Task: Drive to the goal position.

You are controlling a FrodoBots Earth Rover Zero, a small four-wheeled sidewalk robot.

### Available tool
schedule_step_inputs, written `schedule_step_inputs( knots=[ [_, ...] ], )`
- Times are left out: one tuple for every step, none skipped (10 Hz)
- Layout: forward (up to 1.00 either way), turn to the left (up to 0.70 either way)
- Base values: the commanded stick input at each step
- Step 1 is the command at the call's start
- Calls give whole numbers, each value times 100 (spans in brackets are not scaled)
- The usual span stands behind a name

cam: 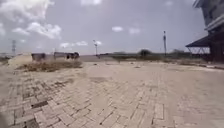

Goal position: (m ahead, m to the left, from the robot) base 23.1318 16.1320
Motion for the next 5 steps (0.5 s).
schedule_step_inputs(
  knots=[
    [70,0],
    [70,0],
    [70,0],
    [70,0],
    [70,0]
  ],
)
